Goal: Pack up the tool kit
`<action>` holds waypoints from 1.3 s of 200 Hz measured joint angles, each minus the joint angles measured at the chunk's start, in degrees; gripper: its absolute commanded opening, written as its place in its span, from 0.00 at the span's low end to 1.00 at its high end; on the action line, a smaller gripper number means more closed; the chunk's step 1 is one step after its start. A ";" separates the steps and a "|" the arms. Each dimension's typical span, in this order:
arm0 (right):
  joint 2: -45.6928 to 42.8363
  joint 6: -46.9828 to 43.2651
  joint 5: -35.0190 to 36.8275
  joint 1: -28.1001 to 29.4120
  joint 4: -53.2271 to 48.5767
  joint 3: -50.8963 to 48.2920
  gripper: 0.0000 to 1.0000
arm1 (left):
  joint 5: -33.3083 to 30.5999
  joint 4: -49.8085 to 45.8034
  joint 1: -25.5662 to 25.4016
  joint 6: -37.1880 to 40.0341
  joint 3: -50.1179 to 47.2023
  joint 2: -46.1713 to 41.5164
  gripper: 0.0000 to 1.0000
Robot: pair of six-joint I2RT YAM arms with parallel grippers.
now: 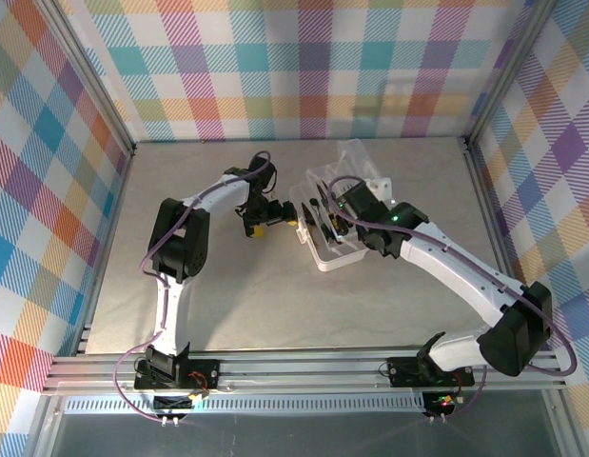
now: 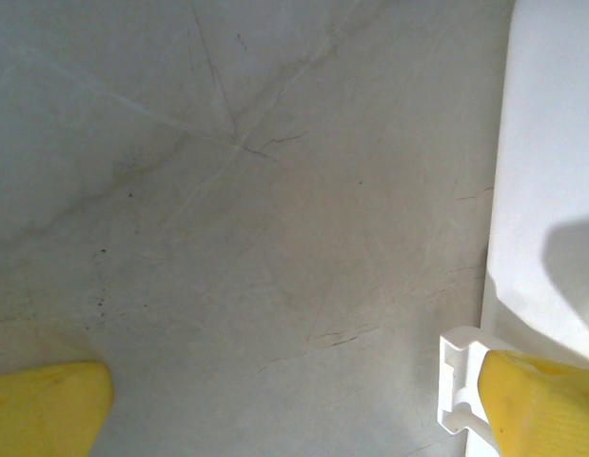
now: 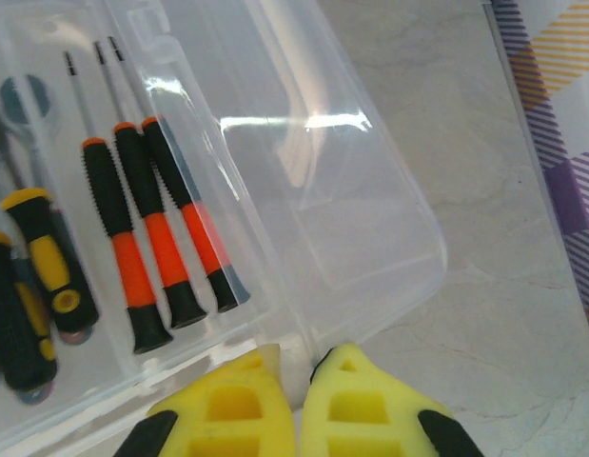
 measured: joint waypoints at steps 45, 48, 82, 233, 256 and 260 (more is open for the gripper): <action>2.40 5.29 -0.59 8.24 -1.29 0.87 0.07 | 0.79 -4.50 0.28 0.02 4.68 2.62 1.00; 2.71 5.84 -0.98 8.68 -1.40 1.07 0.08 | 0.85 -4.57 0.31 0.02 4.79 2.67 1.00; 4.35 9.53 -5.33 11.54 -1.20 2.60 0.12 | 2.56 -4.52 1.07 0.11 4.68 2.67 1.00; 14.71 -17.07 -44.00 -18.40 4.79 16.46 0.99 | 7.28 33.22 4.50 11.02 -38.12 -24.50 1.00; 24.63 -23.93 -50.14 -20.15 4.50 24.44 0.99 | 3.93 39.54 2.43 17.55 -45.31 -31.30 1.00; 26.03 -24.72 -50.86 -20.37 4.33 25.35 0.99 | 3.04 40.63 1.53 18.99 -46.56 -32.46 1.00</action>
